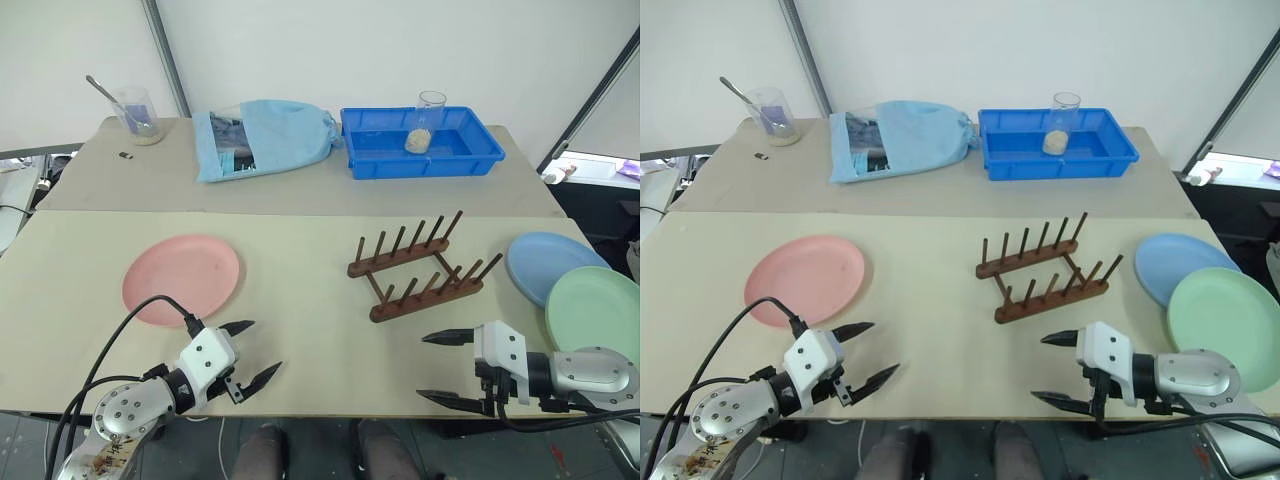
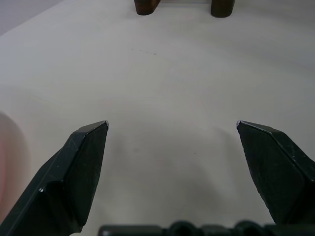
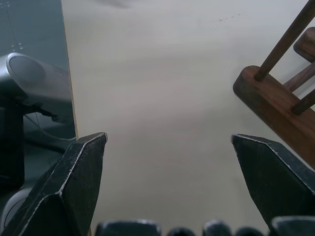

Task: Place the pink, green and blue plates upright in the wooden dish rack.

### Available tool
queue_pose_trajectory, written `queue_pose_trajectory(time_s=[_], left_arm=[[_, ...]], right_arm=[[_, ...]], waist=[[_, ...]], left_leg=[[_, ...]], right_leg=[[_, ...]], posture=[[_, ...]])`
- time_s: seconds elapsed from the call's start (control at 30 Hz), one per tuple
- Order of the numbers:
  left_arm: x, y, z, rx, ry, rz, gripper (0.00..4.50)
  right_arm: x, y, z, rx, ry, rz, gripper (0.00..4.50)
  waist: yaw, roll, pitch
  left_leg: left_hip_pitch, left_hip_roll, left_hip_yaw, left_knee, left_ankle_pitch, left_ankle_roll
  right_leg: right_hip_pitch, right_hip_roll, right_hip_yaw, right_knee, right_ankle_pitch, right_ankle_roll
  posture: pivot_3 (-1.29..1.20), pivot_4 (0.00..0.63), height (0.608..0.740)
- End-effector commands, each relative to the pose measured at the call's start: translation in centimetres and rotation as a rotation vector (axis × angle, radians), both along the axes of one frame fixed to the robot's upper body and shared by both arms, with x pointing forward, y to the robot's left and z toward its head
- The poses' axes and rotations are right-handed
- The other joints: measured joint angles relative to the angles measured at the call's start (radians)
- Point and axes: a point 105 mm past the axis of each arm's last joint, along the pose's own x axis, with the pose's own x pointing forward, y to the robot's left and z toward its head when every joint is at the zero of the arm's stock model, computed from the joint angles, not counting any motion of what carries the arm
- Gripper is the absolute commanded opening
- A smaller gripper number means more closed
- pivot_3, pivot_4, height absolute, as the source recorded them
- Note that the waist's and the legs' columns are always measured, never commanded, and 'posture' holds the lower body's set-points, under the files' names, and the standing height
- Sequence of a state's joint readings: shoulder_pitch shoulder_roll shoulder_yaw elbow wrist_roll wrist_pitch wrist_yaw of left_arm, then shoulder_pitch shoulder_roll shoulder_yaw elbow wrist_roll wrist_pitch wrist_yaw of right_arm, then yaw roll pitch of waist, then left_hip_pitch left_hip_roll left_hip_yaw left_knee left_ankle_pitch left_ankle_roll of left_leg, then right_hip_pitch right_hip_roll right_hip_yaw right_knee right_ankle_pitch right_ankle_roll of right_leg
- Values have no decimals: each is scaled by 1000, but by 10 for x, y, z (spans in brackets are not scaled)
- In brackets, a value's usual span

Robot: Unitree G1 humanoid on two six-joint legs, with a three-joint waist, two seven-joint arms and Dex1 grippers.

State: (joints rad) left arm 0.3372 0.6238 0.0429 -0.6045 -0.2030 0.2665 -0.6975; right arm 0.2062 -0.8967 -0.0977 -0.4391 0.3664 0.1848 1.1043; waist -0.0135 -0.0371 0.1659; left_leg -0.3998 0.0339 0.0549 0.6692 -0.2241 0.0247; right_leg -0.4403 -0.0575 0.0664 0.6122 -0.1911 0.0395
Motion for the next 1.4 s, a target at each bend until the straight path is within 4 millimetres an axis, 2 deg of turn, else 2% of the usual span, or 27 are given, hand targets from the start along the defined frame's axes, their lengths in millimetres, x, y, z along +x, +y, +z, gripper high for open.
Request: queue_pose_trajectory(time_s=[0.03,0.33,0.57,0.7,0.87,0.97,1.17,1.4], left_arm=[[-2,-6,10,-24,-19,-33,4472],[1,-2,8,1,-9,-28,4472],[-2,-5,19,-78,-5,-89,4472],[8,-5,27,-88,-45,-100,4472],[30,-33,19,-89,-65,-146,4472],[49,-63,11,-148,-68,-171,4472],[65,-119,-3,-199,-57,-267,4472],[81,-163,-16,-242,-13,-278,4472]], right_arm=[[1,-4,5,-11,-36,5,4500],[-1,-6,0,-10,-41,4,4500],[-1,-6,-1,-7,-45,-2,4500],[0,-4,3,15,-59,-19,4500],[-3,-5,24,53,-90,-80,4500],[-12,-10,37,53,-92,-142,4500],[-22,-28,52,12,-86,-301,4500],[-34,-37,56,-12,-68,-386,4500]], waist=[[0,0,0],[0,0,0],[0,0,0],[1,0,0],[10,1,0],[19,0,-1],[23,0,-2],[24,1,-2]], left_leg=[[0,0,0,0,0,0],[0,0,0,0,0,0],[0,0,0,0,0,0],[0,0,0,0,0,0],[0,-2,0,0,0,0],[0,-2,-1,1,1,2],[-2,-2,-1,3,1,2],[-4,-2,-3,7,1,3]], right_leg=[[0,0,0,0,0,0],[0,0,0,0,0,0],[0,0,0,0,0,0],[0,0,0,0,0,0],[1,0,0,0,0,1],[3,0,0,-1,1,2],[3,1,1,-1,2,3],[3,2,1,0,3,5]], posture=[[0,150,740],[0,150,740],[0,150,740],[0,150,740],[0,150,740],[0,150,740],[0,150,740],[0,150,740]])
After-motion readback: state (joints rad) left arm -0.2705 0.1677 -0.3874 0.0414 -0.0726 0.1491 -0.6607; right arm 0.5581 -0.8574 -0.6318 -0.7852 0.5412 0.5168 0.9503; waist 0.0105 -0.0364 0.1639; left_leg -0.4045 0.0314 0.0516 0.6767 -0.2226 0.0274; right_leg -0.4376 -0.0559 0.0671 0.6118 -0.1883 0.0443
